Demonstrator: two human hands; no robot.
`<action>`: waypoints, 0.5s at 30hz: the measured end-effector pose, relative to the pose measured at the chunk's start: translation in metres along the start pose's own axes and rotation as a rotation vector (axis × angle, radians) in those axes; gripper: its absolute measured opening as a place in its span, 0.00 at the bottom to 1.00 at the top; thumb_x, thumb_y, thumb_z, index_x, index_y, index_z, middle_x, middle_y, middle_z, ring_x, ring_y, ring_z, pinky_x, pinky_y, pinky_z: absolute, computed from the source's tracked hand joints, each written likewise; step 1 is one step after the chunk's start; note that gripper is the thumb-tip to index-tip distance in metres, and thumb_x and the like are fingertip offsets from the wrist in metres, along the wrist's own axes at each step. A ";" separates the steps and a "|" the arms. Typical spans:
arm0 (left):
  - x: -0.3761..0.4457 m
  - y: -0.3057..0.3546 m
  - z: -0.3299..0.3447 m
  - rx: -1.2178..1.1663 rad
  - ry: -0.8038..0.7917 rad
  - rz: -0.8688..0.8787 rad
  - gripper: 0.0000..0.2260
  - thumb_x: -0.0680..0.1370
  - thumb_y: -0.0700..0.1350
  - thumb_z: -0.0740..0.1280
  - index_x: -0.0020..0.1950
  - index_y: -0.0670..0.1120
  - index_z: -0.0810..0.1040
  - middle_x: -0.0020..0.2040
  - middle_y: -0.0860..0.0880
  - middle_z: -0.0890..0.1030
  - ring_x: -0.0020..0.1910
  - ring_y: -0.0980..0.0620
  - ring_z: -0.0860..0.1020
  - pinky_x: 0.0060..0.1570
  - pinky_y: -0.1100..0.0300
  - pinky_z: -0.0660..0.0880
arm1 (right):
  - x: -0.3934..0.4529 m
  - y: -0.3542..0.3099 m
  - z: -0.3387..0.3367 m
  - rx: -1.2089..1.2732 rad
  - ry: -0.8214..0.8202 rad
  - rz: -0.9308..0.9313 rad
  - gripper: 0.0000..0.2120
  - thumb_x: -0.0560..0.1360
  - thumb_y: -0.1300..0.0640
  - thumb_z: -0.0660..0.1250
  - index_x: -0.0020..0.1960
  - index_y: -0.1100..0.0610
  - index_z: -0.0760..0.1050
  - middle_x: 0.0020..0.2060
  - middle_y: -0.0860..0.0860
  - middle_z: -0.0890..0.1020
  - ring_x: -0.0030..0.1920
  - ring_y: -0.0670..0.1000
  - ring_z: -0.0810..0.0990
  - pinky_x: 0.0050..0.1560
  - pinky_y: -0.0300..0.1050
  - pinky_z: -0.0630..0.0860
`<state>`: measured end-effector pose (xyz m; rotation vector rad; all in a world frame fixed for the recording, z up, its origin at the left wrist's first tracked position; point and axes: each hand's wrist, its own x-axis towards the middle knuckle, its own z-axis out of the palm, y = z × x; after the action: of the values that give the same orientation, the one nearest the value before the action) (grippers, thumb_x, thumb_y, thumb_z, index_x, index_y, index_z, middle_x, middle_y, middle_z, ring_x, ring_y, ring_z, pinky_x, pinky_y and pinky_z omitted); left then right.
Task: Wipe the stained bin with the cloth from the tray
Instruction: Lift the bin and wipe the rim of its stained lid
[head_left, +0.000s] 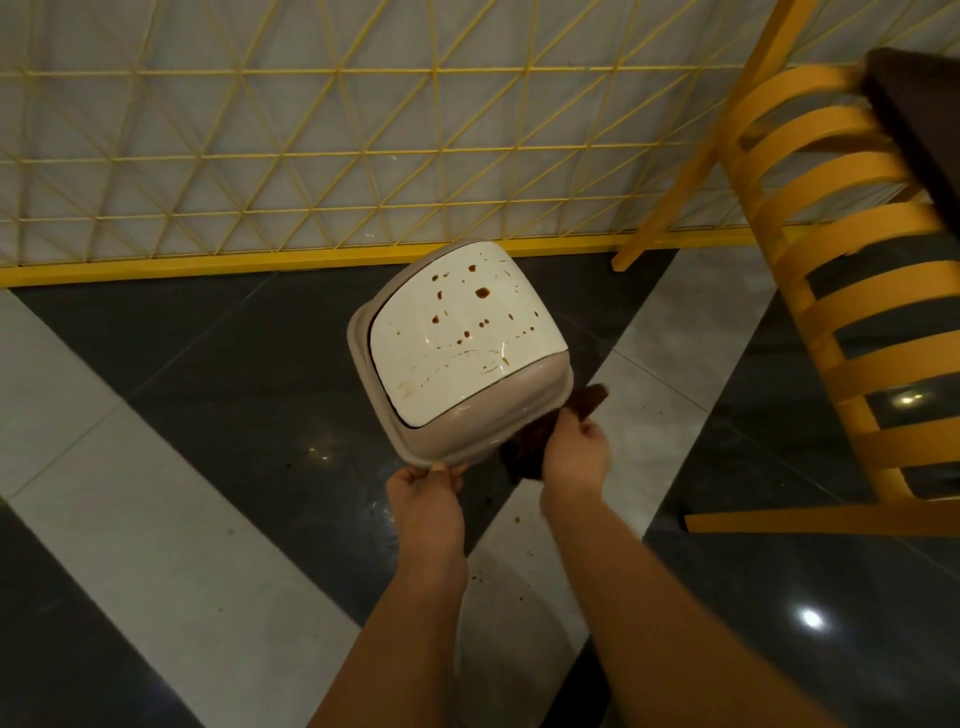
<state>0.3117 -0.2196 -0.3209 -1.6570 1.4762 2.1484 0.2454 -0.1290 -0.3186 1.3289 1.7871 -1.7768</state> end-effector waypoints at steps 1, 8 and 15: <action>-0.001 -0.001 0.001 0.012 0.008 0.015 0.10 0.80 0.40 0.64 0.61 0.44 0.71 0.55 0.45 0.79 0.53 0.49 0.78 0.58 0.53 0.73 | -0.012 0.019 0.004 -0.001 -0.021 -0.050 0.08 0.80 0.52 0.60 0.56 0.54 0.75 0.50 0.52 0.80 0.53 0.52 0.79 0.55 0.50 0.75; -0.001 0.000 -0.003 0.009 0.062 0.044 0.08 0.81 0.41 0.60 0.60 0.43 0.71 0.52 0.44 0.79 0.52 0.47 0.79 0.52 0.50 0.78 | -0.056 0.066 0.014 0.085 0.026 -0.227 0.12 0.80 0.52 0.61 0.60 0.52 0.77 0.52 0.48 0.82 0.54 0.48 0.80 0.57 0.49 0.78; 0.002 0.001 -0.002 0.003 0.100 0.064 0.09 0.80 0.39 0.60 0.60 0.45 0.69 0.51 0.46 0.77 0.55 0.45 0.77 0.58 0.49 0.75 | -0.045 0.053 0.009 0.111 0.026 -0.168 0.15 0.79 0.49 0.63 0.63 0.53 0.76 0.56 0.49 0.81 0.57 0.49 0.79 0.61 0.52 0.76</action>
<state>0.3117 -0.2229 -0.3220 -1.7637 1.5794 2.1224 0.3056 -0.1642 -0.3196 1.2809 1.8885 -1.9819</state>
